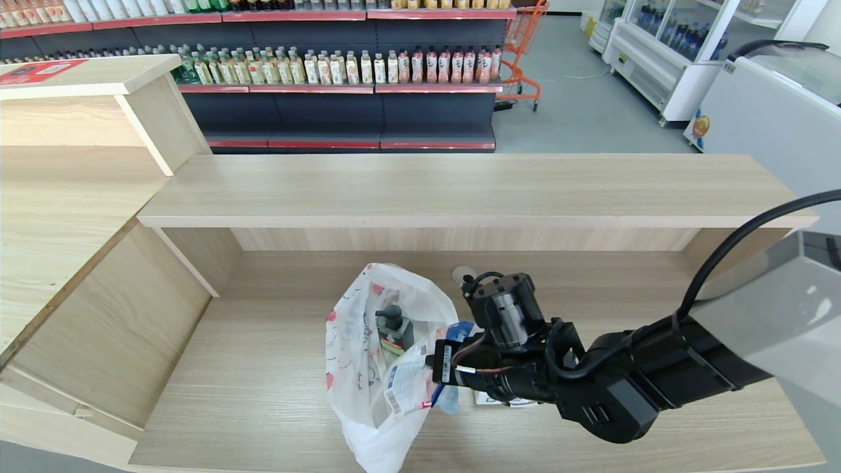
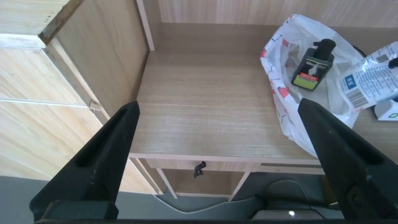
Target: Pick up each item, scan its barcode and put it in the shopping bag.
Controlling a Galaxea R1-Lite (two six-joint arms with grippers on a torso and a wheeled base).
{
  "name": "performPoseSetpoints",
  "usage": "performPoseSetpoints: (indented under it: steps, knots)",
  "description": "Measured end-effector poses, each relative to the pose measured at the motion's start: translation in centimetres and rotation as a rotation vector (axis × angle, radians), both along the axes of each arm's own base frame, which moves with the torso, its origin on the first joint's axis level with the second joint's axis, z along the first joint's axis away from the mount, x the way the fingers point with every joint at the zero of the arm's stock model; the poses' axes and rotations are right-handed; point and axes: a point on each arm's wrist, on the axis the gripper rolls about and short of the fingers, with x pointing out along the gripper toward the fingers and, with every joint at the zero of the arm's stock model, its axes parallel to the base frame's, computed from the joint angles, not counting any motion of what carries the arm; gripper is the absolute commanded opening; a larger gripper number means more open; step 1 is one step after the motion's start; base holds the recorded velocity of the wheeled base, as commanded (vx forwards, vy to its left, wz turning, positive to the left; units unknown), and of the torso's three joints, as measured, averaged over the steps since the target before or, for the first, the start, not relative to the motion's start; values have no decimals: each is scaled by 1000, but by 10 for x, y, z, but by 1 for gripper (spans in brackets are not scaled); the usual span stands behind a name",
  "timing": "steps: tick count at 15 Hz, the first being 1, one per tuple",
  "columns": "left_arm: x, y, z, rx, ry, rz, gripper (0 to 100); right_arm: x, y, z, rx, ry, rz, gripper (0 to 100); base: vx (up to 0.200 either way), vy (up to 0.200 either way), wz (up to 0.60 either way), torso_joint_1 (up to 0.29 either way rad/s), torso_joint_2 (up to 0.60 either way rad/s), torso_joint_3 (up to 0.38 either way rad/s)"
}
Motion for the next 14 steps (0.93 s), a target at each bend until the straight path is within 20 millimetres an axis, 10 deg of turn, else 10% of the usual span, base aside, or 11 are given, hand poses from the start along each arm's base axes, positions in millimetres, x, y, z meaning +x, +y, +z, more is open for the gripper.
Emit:
performPoseSetpoints:
  steps: [14]
  knots:
    - [0, 0, 0, 0, 0, 0, 100, 3, -9, 2, 69, 71, -71, 0, 0, 0, 0, 0, 0, 0]
